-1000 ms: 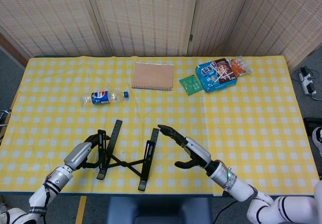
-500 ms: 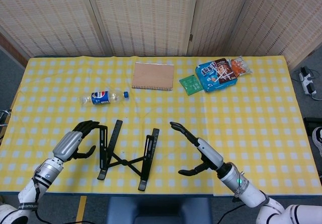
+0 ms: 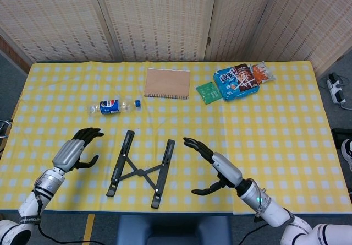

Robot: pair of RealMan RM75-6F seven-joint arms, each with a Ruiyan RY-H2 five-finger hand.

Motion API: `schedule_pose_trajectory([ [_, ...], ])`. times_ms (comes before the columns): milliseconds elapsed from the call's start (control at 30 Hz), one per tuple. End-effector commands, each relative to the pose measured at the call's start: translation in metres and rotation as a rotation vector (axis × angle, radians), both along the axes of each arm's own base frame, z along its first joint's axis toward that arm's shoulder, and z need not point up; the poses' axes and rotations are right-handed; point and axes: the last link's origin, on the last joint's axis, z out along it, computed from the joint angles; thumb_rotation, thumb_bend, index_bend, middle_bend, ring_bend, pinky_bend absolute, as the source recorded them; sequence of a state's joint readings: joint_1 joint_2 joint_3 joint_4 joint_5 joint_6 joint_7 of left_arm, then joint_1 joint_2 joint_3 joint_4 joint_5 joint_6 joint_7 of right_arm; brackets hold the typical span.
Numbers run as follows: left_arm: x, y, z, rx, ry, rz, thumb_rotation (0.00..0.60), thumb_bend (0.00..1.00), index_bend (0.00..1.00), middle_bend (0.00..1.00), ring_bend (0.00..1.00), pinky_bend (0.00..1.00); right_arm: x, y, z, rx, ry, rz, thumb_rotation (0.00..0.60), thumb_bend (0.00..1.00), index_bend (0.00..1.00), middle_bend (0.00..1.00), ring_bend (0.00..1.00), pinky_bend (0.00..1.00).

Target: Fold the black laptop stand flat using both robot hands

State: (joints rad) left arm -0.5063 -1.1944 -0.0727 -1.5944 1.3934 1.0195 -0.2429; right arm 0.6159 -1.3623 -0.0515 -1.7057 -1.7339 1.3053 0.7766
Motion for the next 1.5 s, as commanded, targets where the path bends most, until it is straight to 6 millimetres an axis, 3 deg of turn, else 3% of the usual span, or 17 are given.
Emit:
schedule_pose_trajectory([
  [33, -0.004, 0.008, -0.008, 0.029, 0.110, -0.070, 0.600, 0.46, 0.22, 0.12, 0.00, 0.00, 0.000, 0.001, -0.010, -0.063, 0.143, 0.072, 0.572, 0.20, 0.00, 0.05, 0.04, 0.00],
  [267, -0.008, 0.032, -0.036, 0.105, 0.390, -0.283, 0.600, 0.25, 0.19, 0.12, 0.00, 0.00, 0.006, 0.002, -0.035, -0.194, 0.419, 0.208, 0.600, 0.20, 0.00, 0.19, 0.17, 0.01],
  [600, -0.014, 0.068, -0.067, 0.154, 0.533, -0.448, 0.600, 0.14, 0.10, 0.08, 0.00, 0.00, 0.026, -0.001, -0.063, -0.314, 0.591, 0.303, 0.600, 0.20, 0.30, 0.47, 0.48, 0.43],
  [867, -0.007, 0.081, -0.091, 0.144, 0.515, -0.493, 0.600, 0.12, 0.06, 0.06, 0.00, 0.00, 0.038, -0.007, -0.090, -0.410, 0.701, 0.371, 0.600, 0.20, 0.43, 0.63, 0.64, 0.63],
  [1067, 0.003, 0.081, -0.108, 0.135, 0.471, -0.506, 0.600, 0.12, 0.06, 0.06, 0.00, 0.00, 0.038, -0.008, -0.106, -0.400, 0.729, 0.379, 0.600, 0.20, 0.43, 0.65, 0.65, 0.66],
  [1500, 0.020, 0.080, -0.124, 0.133, 0.438, -0.541, 0.600, 0.12, 0.06, 0.06, 0.00, 0.00, 0.031, -0.013, -0.110, -0.443, 0.747, 0.392, 0.600, 0.20, 0.44, 0.67, 0.69, 0.70],
])
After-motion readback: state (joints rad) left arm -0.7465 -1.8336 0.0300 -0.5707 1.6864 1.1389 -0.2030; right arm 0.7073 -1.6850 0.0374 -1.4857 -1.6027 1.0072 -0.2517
